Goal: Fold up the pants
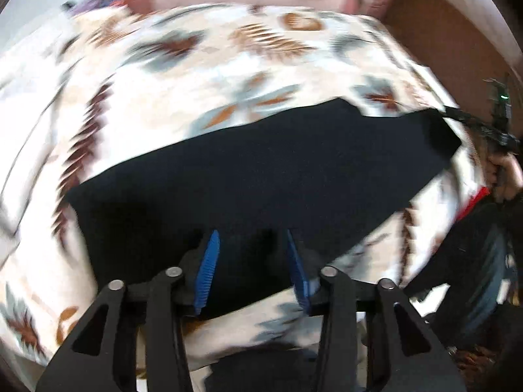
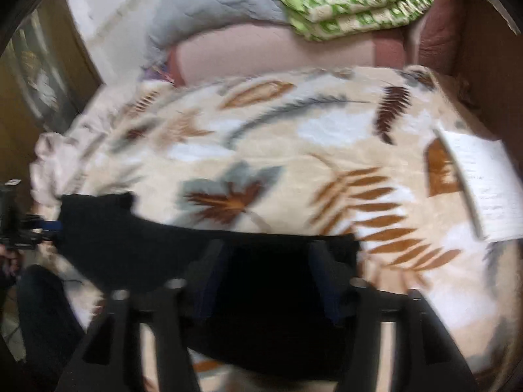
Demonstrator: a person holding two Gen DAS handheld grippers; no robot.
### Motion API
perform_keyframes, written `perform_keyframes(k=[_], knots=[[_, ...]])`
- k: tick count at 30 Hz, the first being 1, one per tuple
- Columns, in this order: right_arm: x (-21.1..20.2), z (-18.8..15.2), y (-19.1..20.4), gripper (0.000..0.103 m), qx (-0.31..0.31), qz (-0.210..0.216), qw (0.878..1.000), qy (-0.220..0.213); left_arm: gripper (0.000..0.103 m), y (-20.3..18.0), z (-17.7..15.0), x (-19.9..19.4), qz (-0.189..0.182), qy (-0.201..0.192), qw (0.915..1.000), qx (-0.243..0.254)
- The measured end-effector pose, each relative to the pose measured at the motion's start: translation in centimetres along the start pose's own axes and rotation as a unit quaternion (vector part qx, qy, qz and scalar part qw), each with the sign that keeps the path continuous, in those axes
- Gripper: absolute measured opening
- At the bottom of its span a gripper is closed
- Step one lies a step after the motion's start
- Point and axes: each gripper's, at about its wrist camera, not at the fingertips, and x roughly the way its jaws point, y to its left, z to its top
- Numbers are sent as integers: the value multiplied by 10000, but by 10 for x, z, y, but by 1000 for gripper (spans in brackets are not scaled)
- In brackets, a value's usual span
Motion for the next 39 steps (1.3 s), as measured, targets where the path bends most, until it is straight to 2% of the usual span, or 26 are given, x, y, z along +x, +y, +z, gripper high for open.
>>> perform_keyframes(k=[1, 3, 4, 6, 8, 9, 10, 12, 14, 16, 18, 19, 20, 23, 25, 34, 39], knots=[[14, -5, 7, 81, 12, -46, 9997, 242, 46, -13, 4, 8, 93, 173, 9994, 275], [46, -13, 10, 82, -65, -374, 9959, 817, 46, -26, 4, 28, 397, 629, 9949, 688], [55, -16, 16, 85, -316, -607, 9938, 878, 47, -28, 5, 35, 454, 836, 9926, 751], [53, -11, 29, 85, -617, -789, 9921, 755, 49, -25, 13, 38, 634, 931, 9909, 732], [45, -9, 34, 82, -474, -768, 9942, 591, 46, -26, 25, 23, 780, 639, 9935, 522], [39, -9, 39, 83, -420, -673, 9959, 442, 47, -30, 31, 13, 572, 423, 9967, 395], [31, -10, 47, 83, -395, -616, 9969, 287, 47, -38, 41, 2, 210, 133, 9995, 200], [20, -11, 69, 84, -379, -578, 9975, -109, 51, -55, 54, -2, -60, -138, 9999, -56], [22, -18, 88, 84, -306, -531, 9978, -267, 53, -74, 66, 15, -177, -140, 9990, -389], [35, -22, 107, 84, -406, -548, 9975, -181, 53, -81, 70, 42, -5, 4, 9981, -614], [59, -31, 114, 84, -626, -694, 9953, 257, 54, -81, 65, 78, 553, 151, 9944, -887], [69, -35, 115, 86, -679, -760, 9937, 464, 58, -79, 62, 85, 616, -37, 9935, -952], [70, -38, 116, 88, -751, -793, 9933, 367, 63, -83, 58, 86, 709, -383, 9921, -963], [70, -38, 114, 92, -759, -710, 9943, 251, 66, -93, 50, 84, 1030, -720, 9858, -1118], [72, -39, 115, 103, -739, -616, 9950, 264, 68, -95, 48, 86, 1134, -855, 9826, -1195], [70, -47, 122, 102, -733, -748, 9944, 112, 75, -101, 42, 84, 1214, -1332, 9752, -1281], [70, -45, 122, 103, -578, -826, 9948, 139, 97, -107, 42, 85, 975, -1387, 9777, -1236]])
